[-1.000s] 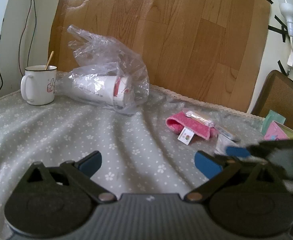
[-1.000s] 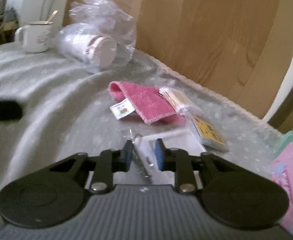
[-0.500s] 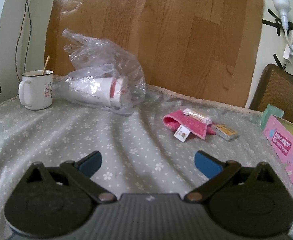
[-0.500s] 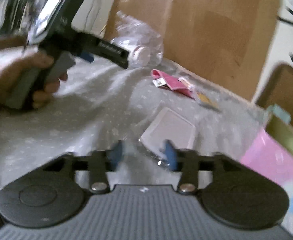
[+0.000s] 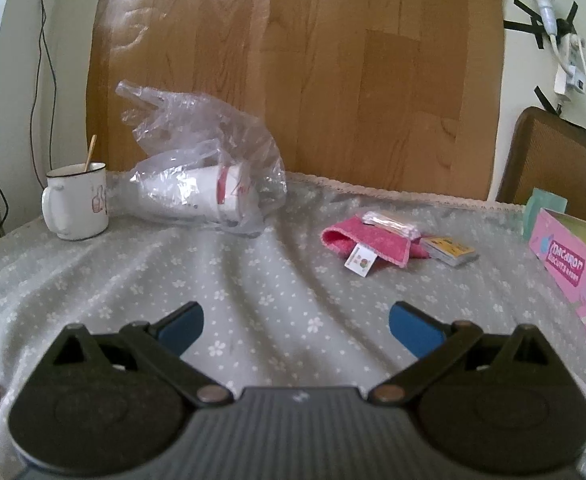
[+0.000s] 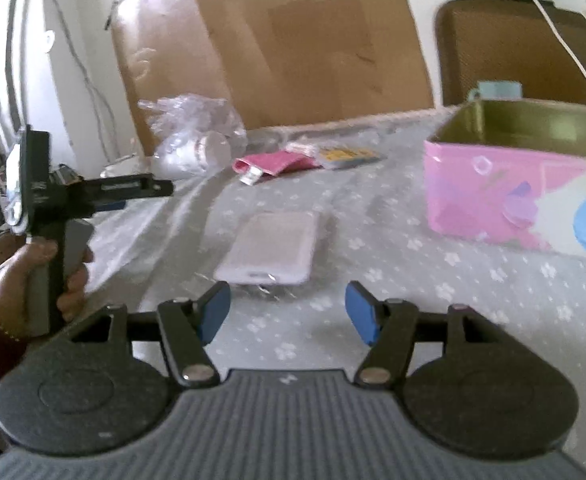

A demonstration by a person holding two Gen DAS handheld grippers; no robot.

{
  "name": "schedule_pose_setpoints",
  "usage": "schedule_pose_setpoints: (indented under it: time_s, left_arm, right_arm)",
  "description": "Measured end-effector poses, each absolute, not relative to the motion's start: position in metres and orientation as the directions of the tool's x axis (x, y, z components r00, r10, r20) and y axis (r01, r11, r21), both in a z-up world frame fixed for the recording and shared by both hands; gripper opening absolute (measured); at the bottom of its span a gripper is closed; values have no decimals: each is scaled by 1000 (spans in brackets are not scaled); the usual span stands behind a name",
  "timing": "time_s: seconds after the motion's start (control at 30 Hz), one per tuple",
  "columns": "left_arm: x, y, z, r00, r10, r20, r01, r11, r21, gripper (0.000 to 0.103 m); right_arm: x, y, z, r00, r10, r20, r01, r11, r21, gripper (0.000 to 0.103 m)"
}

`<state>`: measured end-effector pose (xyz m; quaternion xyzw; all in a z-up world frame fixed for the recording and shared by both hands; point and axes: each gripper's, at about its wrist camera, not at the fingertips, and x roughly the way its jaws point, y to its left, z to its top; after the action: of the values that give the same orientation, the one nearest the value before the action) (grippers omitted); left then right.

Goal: Organize soft objects

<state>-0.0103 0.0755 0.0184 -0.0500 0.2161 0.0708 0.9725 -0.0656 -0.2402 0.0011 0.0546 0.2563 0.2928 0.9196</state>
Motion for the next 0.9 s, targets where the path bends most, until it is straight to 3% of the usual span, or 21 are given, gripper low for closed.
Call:
schedule_pose_setpoints:
  time_s: [0.13, 0.2, 0.27, 0.37, 0.6, 0.63, 0.7, 0.73, 0.9]
  left_arm:
    - [-8, 76, 19, 891, 108, -442, -155, 985, -72, 102]
    - [-6, 80, 17, 866, 79, -494, -150, 983, -105, 102]
    - [-12, 86, 17, 849, -27, -528, -116, 965, -236, 100]
    - [-27, 82, 20, 834, -211, -510, -24, 909, -416, 99]
    - [-17, 25, 25, 694, -467, -548, 173, 847, -503, 93]
    - [-11, 19, 18, 661, -487, -572, 178, 841, -511, 87]
    - [-11, 7, 11, 669, -481, -567, 210, 854, -476, 83]
    - [-13, 2, 11, 674, -472, -568, 222, 863, -454, 80]
    - [-18, -3, 22, 688, -476, -548, 224, 858, -463, 80]
  right_arm:
    - [-62, -251, -6, 692, 560, -455, -474, 829, 297, 66]
    - [-60, -254, -5, 689, 565, -453, -463, 825, 324, 66]
    - [-56, -253, -1, 684, 568, -459, -462, 823, 331, 66]
    - [-51, -251, 2, 670, 575, -469, -472, 818, 328, 66]
    - [-31, -235, 2, 609, 621, -493, -507, 783, 361, 66]
    - [-29, -231, 1, 593, 631, -501, -515, 775, 366, 66]
    - [-26, -222, -1, 576, 638, -511, -538, 766, 351, 59]
    - [-26, -218, 0, 567, 643, -515, -551, 761, 343, 39]
    - [-41, -207, 5, 584, 642, -497, -599, 754, 270, 35]
